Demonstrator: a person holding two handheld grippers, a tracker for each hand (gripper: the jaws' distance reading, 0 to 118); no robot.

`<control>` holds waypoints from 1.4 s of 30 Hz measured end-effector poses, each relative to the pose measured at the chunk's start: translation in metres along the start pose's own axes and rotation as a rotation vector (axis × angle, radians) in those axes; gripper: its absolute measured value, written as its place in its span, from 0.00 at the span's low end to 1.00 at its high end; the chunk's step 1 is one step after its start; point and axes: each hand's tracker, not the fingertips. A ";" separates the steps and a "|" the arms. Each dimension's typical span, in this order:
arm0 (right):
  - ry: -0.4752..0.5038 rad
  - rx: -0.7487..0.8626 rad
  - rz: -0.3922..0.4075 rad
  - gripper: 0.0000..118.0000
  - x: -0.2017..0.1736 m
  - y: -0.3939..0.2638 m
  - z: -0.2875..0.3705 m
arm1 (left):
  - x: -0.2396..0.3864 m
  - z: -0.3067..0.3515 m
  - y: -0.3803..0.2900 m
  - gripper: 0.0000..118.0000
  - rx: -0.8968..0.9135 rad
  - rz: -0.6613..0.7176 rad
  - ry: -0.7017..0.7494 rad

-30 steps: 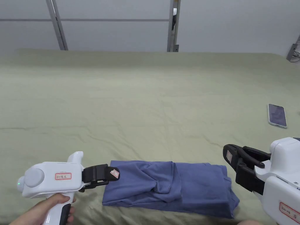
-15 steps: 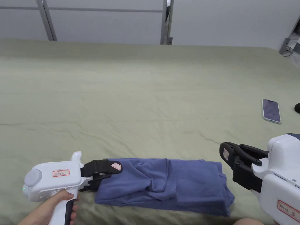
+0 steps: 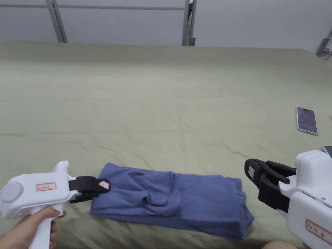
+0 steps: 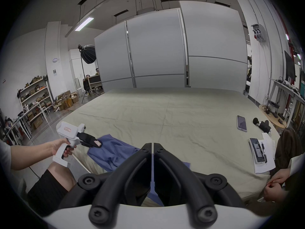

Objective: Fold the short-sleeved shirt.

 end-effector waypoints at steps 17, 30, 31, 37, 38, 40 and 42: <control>0.028 0.014 -0.003 0.04 -0.005 0.000 -0.002 | 0.035 0.058 0.032 0.06 0.040 -0.120 0.111; -0.005 0.050 -0.032 0.04 0.017 -0.007 0.031 | 0.141 -0.097 -0.026 0.06 -0.178 -0.252 -0.023; -0.013 0.050 -0.036 0.04 0.020 -0.009 0.034 | 0.143 -0.110 -0.031 0.06 -0.189 -0.238 -0.039; -0.059 0.040 -0.056 0.04 0.036 -0.017 0.047 | 0.146 -0.174 -0.055 0.06 -0.285 -0.329 0.065; -0.064 0.040 -0.060 0.04 0.038 -0.017 0.049 | 0.143 -0.179 -0.057 0.06 -0.279 -0.326 0.079; -0.074 0.042 -0.069 0.04 0.042 -0.019 0.051 | 0.138 -0.186 -0.060 0.06 -0.287 -0.274 0.063; -0.081 0.039 -0.072 0.04 0.044 -0.019 0.052 | 0.133 -0.184 -0.058 0.06 -0.281 -0.277 0.062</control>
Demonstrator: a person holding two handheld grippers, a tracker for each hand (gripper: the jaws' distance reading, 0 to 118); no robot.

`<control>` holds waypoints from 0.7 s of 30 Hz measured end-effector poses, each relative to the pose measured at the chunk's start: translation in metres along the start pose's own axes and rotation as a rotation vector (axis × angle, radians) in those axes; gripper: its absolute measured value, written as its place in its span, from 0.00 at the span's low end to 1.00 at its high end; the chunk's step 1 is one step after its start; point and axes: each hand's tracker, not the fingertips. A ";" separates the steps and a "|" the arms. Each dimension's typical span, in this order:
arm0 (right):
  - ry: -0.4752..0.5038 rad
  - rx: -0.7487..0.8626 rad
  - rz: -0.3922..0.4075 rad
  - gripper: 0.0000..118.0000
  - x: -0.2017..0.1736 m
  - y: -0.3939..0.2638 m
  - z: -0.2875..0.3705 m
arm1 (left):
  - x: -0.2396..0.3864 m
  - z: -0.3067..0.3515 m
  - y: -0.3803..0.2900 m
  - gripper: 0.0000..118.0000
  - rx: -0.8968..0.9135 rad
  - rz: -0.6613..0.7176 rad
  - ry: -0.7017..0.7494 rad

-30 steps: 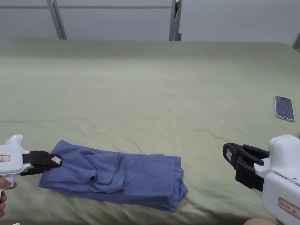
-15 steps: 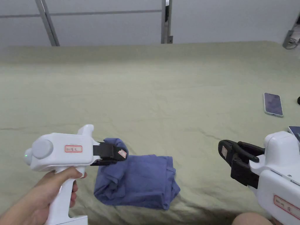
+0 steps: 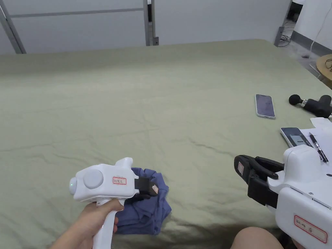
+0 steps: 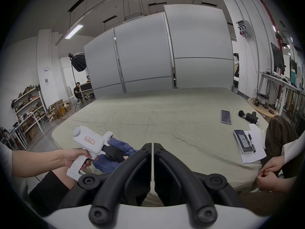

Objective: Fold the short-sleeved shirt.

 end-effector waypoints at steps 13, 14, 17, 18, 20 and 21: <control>0.037 -0.001 0.011 0.04 -0.013 0.003 -0.006 | 0.002 0.109 -0.006 0.34 0.241 -0.052 -0.011; 0.042 0.000 0.011 0.04 -0.015 0.003 -0.007 | 0.002 0.105 -0.006 0.17 0.242 -0.061 0.025; 0.045 0.000 0.017 0.04 -0.019 0.004 -0.008 | -0.001 0.070 -0.002 0.00 0.190 -0.179 0.278; 0.047 0.002 0.016 0.04 -0.019 0.003 -0.007 | -0.003 0.055 -0.002 0.00 0.148 -0.195 0.199; 0.049 0.005 0.009 0.04 -0.020 0.004 -0.006 | 0.009 0.031 -0.005 0.00 0.086 -0.193 0.201; 0.047 0.007 0.010 0.04 -0.020 0.004 -0.005 | 0.011 0.021 -0.022 0.00 0.109 -0.198 0.187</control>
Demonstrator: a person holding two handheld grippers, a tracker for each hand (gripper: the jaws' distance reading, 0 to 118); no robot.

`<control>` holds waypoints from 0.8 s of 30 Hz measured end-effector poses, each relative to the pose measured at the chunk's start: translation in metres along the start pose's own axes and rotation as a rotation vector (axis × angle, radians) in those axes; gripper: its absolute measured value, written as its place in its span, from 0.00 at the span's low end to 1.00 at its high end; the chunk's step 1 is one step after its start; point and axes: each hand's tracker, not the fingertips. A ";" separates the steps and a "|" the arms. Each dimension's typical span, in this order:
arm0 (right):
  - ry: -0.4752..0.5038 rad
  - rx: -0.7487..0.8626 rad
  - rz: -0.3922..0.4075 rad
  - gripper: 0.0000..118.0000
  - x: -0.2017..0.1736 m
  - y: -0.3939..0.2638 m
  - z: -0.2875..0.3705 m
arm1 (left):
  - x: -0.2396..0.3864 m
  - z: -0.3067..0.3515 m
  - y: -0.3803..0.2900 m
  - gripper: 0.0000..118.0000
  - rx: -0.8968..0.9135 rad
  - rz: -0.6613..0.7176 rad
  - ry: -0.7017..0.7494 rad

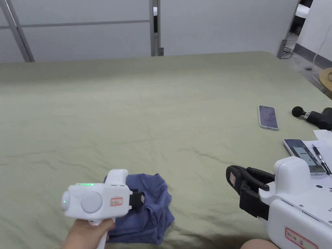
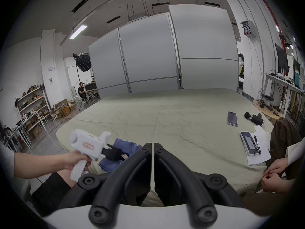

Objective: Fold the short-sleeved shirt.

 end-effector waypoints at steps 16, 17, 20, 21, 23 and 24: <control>-0.005 -0.011 0.023 0.04 -0.006 0.003 -0.007 | 0.043 0.034 -0.002 0.00 0.193 -0.189 -0.053; -0.005 -0.007 0.033 0.04 -0.009 0.004 -0.008 | 0.037 0.063 -0.001 0.00 0.279 -0.211 -0.017; -0.007 0.007 0.066 0.04 -0.018 0.006 -0.010 | 0.009 0.158 -0.008 0.00 0.515 -0.279 0.084; -0.009 0.006 0.069 0.04 -0.022 0.005 -0.014 | 0.000 0.175 -0.010 0.00 0.531 -0.283 0.192; 0.004 -0.014 0.055 0.04 -0.027 0.002 -0.027 | -0.023 0.196 -0.013 0.00 0.477 -0.239 0.249; 0.012 -0.031 0.044 0.04 -0.031 0.001 -0.037 | -0.032 0.202 -0.016 0.00 0.486 -0.212 0.238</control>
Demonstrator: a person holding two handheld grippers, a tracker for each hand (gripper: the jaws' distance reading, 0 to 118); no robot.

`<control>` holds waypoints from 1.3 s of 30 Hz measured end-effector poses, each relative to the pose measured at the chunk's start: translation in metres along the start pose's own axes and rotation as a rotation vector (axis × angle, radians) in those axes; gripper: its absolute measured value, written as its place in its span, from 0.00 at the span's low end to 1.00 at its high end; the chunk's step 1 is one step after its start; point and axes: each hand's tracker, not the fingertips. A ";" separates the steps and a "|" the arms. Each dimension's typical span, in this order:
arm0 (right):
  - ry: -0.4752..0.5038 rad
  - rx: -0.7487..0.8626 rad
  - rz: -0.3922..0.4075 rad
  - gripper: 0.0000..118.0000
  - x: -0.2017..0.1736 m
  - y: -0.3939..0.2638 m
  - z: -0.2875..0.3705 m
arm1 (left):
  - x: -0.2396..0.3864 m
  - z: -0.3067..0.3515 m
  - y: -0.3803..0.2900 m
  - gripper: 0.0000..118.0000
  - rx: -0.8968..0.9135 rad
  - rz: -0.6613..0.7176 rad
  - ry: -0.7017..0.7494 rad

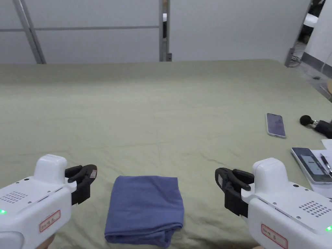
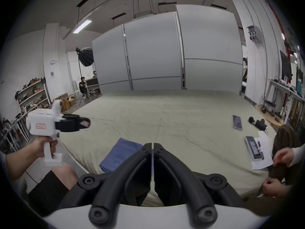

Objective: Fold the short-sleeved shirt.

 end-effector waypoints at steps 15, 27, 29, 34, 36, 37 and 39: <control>0.347 -0.521 -0.464 0.04 0.010 -0.107 -0.218 | -0.046 -0.001 -0.032 0.00 -0.120 0.309 -0.216; 0.369 -0.511 -0.497 0.04 0.014 -0.106 -0.213 | -0.064 -0.132 -0.085 1.00 -0.450 0.530 -0.431; 0.377 -0.509 -0.502 0.04 0.016 -0.108 -0.213 | -0.064 -0.146 -0.094 1.00 -0.450 0.559 -0.450; 0.384 -0.509 -0.517 0.04 0.018 -0.110 -0.214 | -0.070 -0.163 -0.104 1.00 -0.369 0.720 -0.511; 0.388 -0.515 -0.516 0.04 0.019 -0.109 -0.215 | -0.070 -0.169 -0.107 1.00 -0.406 0.797 -0.507; 0.390 -0.518 -0.514 0.04 0.019 -0.109 -0.216 | -0.067 -0.172 -0.110 1.00 -0.386 0.824 -0.561; 0.394 -0.524 -0.514 0.04 0.020 -0.108 -0.217 | -0.052 -0.180 -0.115 1.00 -0.432 0.807 -0.634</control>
